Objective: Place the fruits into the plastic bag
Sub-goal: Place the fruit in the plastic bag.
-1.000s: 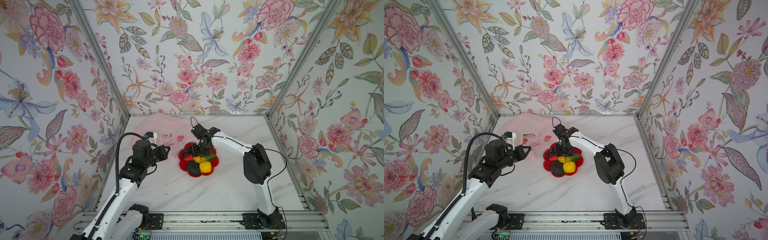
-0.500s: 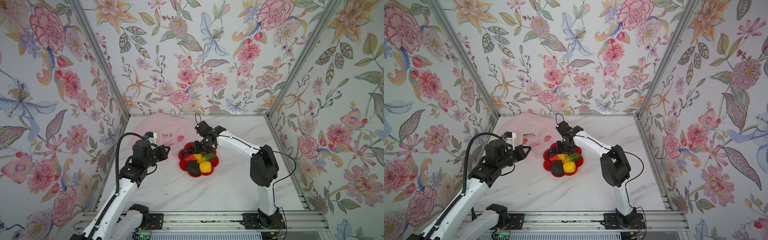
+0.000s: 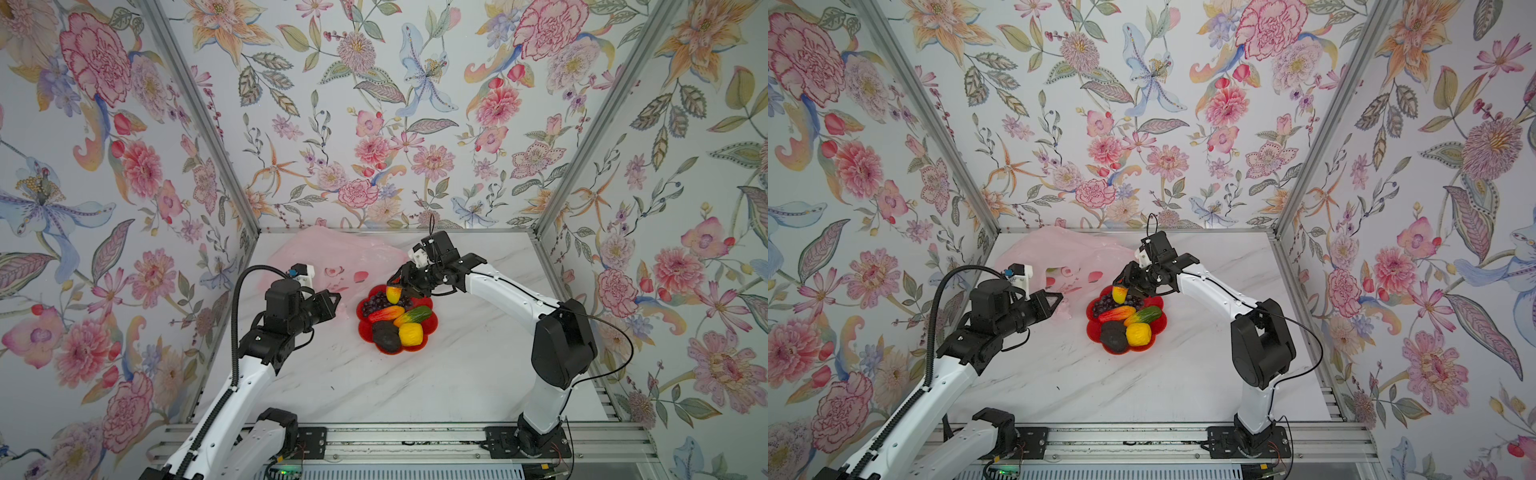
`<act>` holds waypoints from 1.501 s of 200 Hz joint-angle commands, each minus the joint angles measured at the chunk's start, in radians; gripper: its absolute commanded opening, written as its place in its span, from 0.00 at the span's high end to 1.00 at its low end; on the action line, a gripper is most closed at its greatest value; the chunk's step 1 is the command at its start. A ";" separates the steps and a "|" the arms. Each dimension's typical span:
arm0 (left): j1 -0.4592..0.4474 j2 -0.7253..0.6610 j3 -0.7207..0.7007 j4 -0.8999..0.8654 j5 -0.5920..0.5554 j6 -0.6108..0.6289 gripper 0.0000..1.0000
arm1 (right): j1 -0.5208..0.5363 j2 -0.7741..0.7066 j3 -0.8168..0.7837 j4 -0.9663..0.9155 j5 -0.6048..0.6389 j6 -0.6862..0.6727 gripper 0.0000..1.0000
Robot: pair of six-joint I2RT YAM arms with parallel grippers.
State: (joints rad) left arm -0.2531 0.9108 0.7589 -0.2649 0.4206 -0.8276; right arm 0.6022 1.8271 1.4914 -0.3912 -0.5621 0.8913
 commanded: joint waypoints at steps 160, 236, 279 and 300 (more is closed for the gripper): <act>-0.012 0.025 0.019 0.070 0.063 -0.030 1.00 | 0.079 0.296 0.142 0.496 -0.124 0.414 0.58; -0.034 0.042 0.014 0.107 0.081 -0.045 1.00 | 0.091 0.453 0.293 0.509 -0.134 0.457 0.58; -0.058 0.048 0.002 0.158 0.093 -0.069 1.00 | 0.091 0.544 0.375 0.525 -0.139 0.492 0.58; -0.068 0.058 0.000 0.190 0.106 -0.083 1.00 | 0.091 0.594 0.421 0.530 -0.139 0.510 0.58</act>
State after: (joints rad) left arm -0.3061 0.9585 0.7589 -0.1345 0.4934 -0.8841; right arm 0.6926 2.3650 1.8515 0.1093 -0.6910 1.3666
